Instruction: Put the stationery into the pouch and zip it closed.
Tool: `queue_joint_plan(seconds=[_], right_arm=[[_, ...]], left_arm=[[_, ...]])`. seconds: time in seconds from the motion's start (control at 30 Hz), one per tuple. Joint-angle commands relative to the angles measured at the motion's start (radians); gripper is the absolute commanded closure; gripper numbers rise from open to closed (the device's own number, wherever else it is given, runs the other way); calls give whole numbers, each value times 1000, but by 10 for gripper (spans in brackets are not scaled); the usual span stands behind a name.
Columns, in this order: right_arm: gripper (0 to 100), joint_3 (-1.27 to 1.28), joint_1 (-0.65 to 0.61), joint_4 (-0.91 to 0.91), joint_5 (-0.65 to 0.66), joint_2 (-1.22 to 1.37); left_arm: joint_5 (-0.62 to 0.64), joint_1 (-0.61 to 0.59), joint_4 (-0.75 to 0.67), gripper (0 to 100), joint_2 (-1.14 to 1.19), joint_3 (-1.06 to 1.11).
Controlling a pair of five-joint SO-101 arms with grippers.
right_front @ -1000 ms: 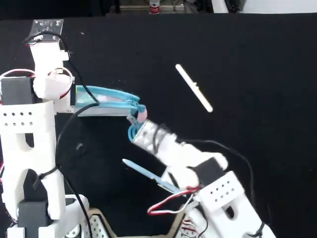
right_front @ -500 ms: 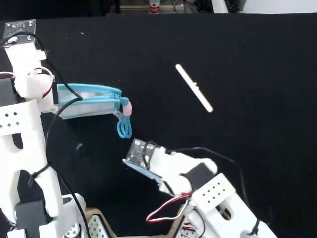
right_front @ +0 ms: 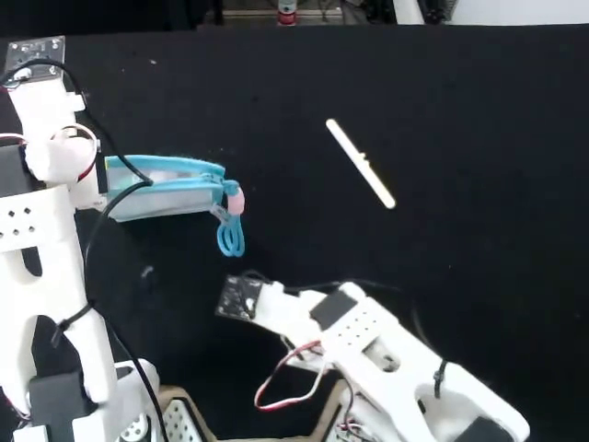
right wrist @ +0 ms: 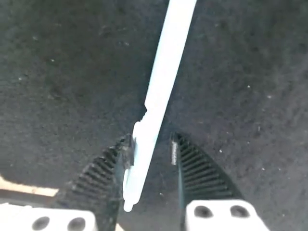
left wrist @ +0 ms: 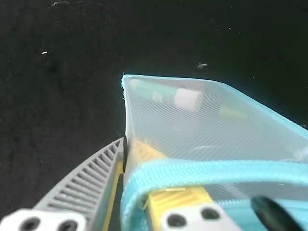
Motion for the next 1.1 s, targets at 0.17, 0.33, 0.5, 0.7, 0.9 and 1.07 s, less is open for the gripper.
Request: queue_joint_plan(seconds=[0.17,0.33,0.5,0.7,0.9,1.07], right_arm=[[987,-127,301,29,46,27],[987,-274,591,57,117,28],[983,-343,740,49,107,35],[903,-369,905,15,106,35],[897,-338,1120,-77,51,36],[784,-374,1077,14,32,36]], left_arm=[[-8,-15,-15,971,-5,-53],[-8,-15,-15,971,-5,-53],[-8,-8,-15,971,-5,-53],[-8,-13,-14,971,-5,-53],[-8,-8,-14,971,-5,-53],[-8,-7,-15,971,-5,-53]])
